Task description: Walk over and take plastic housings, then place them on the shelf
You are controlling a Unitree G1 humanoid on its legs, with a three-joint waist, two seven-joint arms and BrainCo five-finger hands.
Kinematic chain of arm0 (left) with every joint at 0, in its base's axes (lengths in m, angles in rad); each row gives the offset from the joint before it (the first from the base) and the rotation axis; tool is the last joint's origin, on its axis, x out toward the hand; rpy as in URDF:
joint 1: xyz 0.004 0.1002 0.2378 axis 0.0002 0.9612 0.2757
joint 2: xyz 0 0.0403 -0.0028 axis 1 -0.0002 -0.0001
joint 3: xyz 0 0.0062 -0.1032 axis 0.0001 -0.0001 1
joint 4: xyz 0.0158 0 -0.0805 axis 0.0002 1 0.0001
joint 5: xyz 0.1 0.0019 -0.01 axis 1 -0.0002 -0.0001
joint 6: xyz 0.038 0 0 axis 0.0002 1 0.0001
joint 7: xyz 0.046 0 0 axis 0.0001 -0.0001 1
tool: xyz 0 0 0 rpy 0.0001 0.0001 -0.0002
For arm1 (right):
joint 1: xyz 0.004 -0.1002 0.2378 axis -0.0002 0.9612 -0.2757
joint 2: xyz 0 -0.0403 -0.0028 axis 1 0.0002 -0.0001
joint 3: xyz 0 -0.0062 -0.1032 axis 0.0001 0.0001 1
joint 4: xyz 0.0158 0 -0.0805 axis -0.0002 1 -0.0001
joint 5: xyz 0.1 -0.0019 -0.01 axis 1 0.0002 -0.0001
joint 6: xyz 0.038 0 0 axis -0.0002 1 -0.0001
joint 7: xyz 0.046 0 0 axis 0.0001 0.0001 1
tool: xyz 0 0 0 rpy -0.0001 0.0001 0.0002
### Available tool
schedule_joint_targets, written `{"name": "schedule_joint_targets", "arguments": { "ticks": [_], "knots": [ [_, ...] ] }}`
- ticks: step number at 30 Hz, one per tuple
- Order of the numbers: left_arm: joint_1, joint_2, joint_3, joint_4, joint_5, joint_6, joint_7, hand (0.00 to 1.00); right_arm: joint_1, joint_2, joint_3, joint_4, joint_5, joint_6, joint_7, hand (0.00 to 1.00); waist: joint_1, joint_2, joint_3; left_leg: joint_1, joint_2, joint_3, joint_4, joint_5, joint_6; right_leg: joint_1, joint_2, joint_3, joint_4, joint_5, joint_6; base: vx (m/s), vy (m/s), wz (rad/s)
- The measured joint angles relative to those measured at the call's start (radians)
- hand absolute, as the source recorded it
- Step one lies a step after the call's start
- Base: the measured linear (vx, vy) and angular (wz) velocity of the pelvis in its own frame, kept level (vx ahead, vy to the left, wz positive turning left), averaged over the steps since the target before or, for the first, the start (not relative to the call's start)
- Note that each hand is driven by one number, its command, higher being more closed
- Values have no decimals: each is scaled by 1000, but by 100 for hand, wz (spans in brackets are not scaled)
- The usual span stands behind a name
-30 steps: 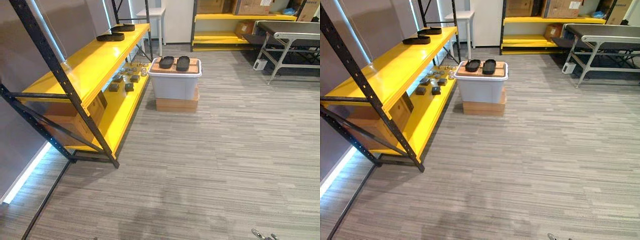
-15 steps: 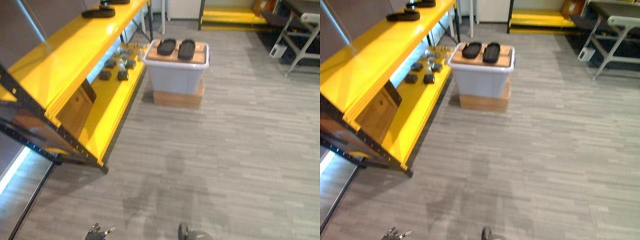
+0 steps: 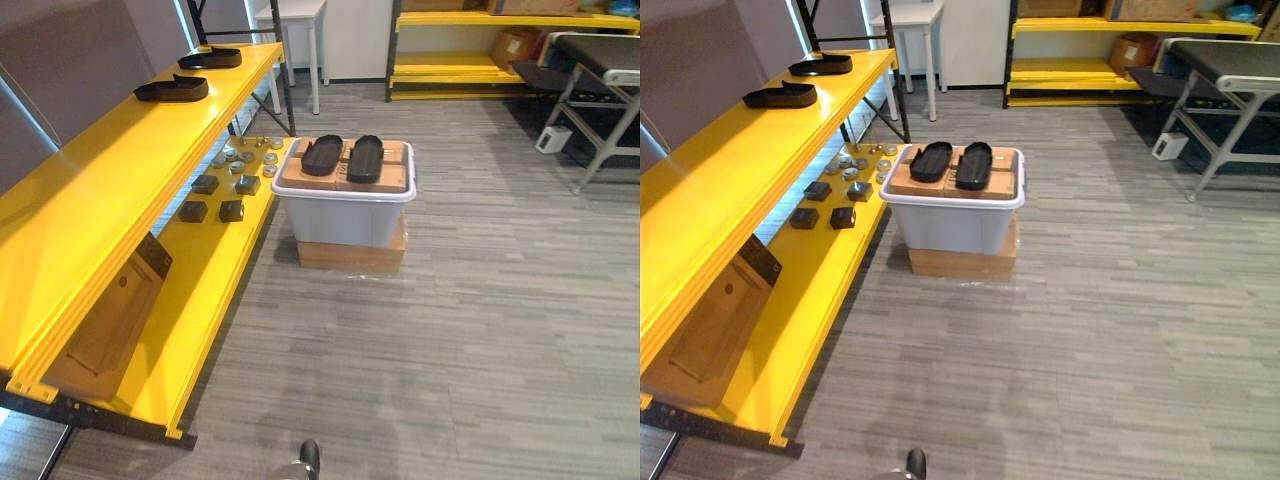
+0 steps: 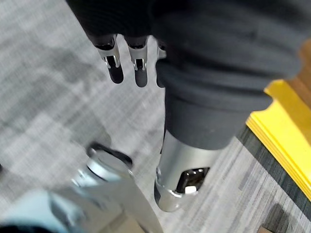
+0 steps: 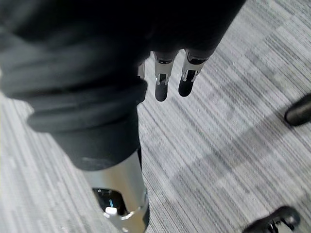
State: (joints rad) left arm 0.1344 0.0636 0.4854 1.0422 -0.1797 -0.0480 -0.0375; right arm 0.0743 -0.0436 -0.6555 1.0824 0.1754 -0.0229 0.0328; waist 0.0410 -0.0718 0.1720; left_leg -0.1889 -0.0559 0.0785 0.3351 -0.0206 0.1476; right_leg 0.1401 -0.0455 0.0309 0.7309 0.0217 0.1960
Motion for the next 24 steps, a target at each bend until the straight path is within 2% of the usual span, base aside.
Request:
{"name": "schedule_joint_targets", "arguments": {
  "ticks": [1, 2, 3, 4, 5, 6, 7, 8, 9, 10, 11, 12, 13, 14, 15, 16, 17, 18, 19, 20, 21, 22, 23, 24],
  "knots": [
    [-9, -1, -2, -3, -16, 1, 4, 0, 21, 11, 27, -2, -18, 0, 9, 0, -7, -3, -1, 81, -5, -21, -30, -33, 11, -102, -23, -24, 218, 130, 16, 705, -36, 36],
    [-14, -7, -1, -3, -21, 2, 9, 0, 25, 11, 47, -2, -31, 0, 18, 0, -13, -2, 2, 168, -6, -34, -63, -58, 21, -209, -59, -64, 397, 40, -25, 681, -55, 35],
    [-21, -10, -1, -3, -27, 2, 10, 0, 28, 11, 48, -2, -39, 0, 19, 0, -25, 5, 4, 215, -3, -53, -85, -65, 22, -252, -77, -92, 442, -4, -50, 643, -65, 46],
    [-40, -18, 0, -4, -34, 1, 10, 0, 45, 11, 45, -7, -47, 0, 19, 0, -46, 32, 7, 308, 26, -89, -137, -90, 11, -336, -99, -149, 453, -96, -116, 638, -99, 66],
    [-61, -18, 0, -4, -34, 0, 10, 0, 60, 12, 43, -5, -47, 0, 19, 0, -60, 55, 7, 379, 70, -122, -172, -122, -4, -421, -104, -184, 368, -174, -132, 770, -184, 67],
    [-68, -14, 1, -4, -34, -1, 10, 0, 66, 11, 42, 2, -47, 0, 19, 0, -63, 60, 11, 409, 90, -131, -183, -134, -8, -452, -102, -190, 279, -192, -129, 779, -270, 75],
    [-84, -7, 2, -1, -34, -4, 9, 0, 84, 13, 28, 9, -47, 1, 20, 0, -81, 59, 10, 454, 121, -154, -194, -161, -36, -471, -97, -192, 0, -190, -115, 826, -396, 86],
    [-96, 4, 6, -2, -33, -8, 10, 0, 115, 13, 16, 12, -47, 1, 18, 0, -85, 41, 7, 493, 130, -175, -194, -197, -59, -472, -105, -153, -289, -155, -86, 741, -401, 88],
    [-100, -1, 23, -2, -33, -9, 11, 0, 131, 12, 6, 14, -47, 2, 17, 0, -85, 38, 6, 515, 134, -186, -193, -218, -65, -471, -104, -141, -347, -49, -85, 812, -444, 60],
    [-99, -37, 69, 0, -32, -7, 16, 0, 140, -4, -15, 24, -47, 4, 17, 0, -84, 74, -2, 538, 182, -187, -179, -219, -79, -452, -70, -161, -321, -37, -145, 643, -327, 16],
    [-98, -47, 96, -2, -32, -7, 14, 0, 136, 1, -29, 13, -46, 3, 17, 0, -75, 86, -12, 518, 184, -186, -132, -178, -120, -458, -59, -154, -289, -84, -157, 840, -433, 8],
    [-98, -56, 135, -10, -33, -8, 18, 0, 132, 4, -52, -6, -44, 3, 19, 0, -81, 93, -14, 483, 198, -189, -22, -145, -150, -446, -47, -178, -246, -146, -172, 504, -264, 0],
    [-97, -61, 152, -17, -33, -10, 24, 0, 132, 8, -53, -8, -43, 3, 19, 0, -84, 101, -11, 466, 212, -189, 45, -130, -173, -424, -37, -184, -235, -172, -181, 609, -299, 27],
    [-92, -75, 201, -43, -34, -10, 31, 0, 136, 17, -53, -11, -42, 4, 24, 0, -86, 116, 0, 401, 243, -195, 242, -56, -268, -361, -15, -212, -226, -222, -206, 436, -176, 29],
    [-87, -86, 231, -57, -36, -12, 31, 0, 143, 24, -51, -15, -42, 9, 26, 0, -82, 119, 3, 334, 265, -203, 415, 49, -337, -310, 2, -221, -233, -254, -218, 620, -218, 32],
    [-78, -95, 243, -66, -49, -11, 31, 0, 149, 29, -49, -24, -41, 11, 25, 0, -77, 127, 9, 249, 290, -201, 613, 72, -369, -248, 27, -232, -259, -275, -230, 562, -137, 0],
    [-52, -93, 239, -63, -62, -7, 31, 0, 145, 29, -48, -24, -41, 14, 24, 0, -60, 131, 13, 161, 318, -155, 808, 53, -361, -161, 53, -229, -322, -281, -238, 554, -58, -18],
    [-18, -85, 231, -59, -71, -4, 31, 0, 139, 31, -47, -22, -41, 17, 23, 0, -50, 121, 8, 86, 333, -81, 885, 11, -322, -74, 54, -217, -401, -277, -237, 471, -19, -31],
    [-5, -82, 230, -59, -71, -3, 30, 0, 132, 28, -47, -17, -41, 19, 23, 0, -43, 110, 4, 51, 336, -38, 884, -14, -296, -41, 47, -209, -437, -274, -232, 495, 4, -28],
    [9, -76, 229, -44, -71, -1, 30, 0, 116, 12, -35, -7, -42, 21, 18, 0, -30, 92, 2, -12, 339, 27, 838, -69, -264, 15, 27, -198, -498, -269, -223, 413, 23, -23],
    [12, -73, 224, -36, -71, 3, 31, 0, 103, 1, -18, -8, -43, 21, 8, 0, -22, 91, 5, -45, 339, 57, 793, -95, -256, 41, 17, -192, -526, -267, -220, 538, 79, -30],
    [23, -66, 206, -18, -71, 4, 31, 0, 69, -12, -9, -10, -45, 22, -11, 0, -12, 83, 20, -67, 329, 124, 640, -136, -250, 100, -14, -175, -569, -259, -206, 555, 152, -29],
    [31, -58, 191, 4, -70, 7, 33, 0, 32, -21, 5, -32, -45, 22, -29, 0, -16, 69, 28, -57, 275, 171, 351, -138, -243, 133, -57, -172, -587, -260, -201, 552, 182, -25],
    [35, -60, 175, 5, -70, 8, 35, 0, 28, -29, 23, -65, -45, 21, -36, 0, -17, 75, 24, -34, 239, 169, 151, -102, -223, 140, -67, -172, -583, -262, -190, 512, 230, -24]
  ]
}}
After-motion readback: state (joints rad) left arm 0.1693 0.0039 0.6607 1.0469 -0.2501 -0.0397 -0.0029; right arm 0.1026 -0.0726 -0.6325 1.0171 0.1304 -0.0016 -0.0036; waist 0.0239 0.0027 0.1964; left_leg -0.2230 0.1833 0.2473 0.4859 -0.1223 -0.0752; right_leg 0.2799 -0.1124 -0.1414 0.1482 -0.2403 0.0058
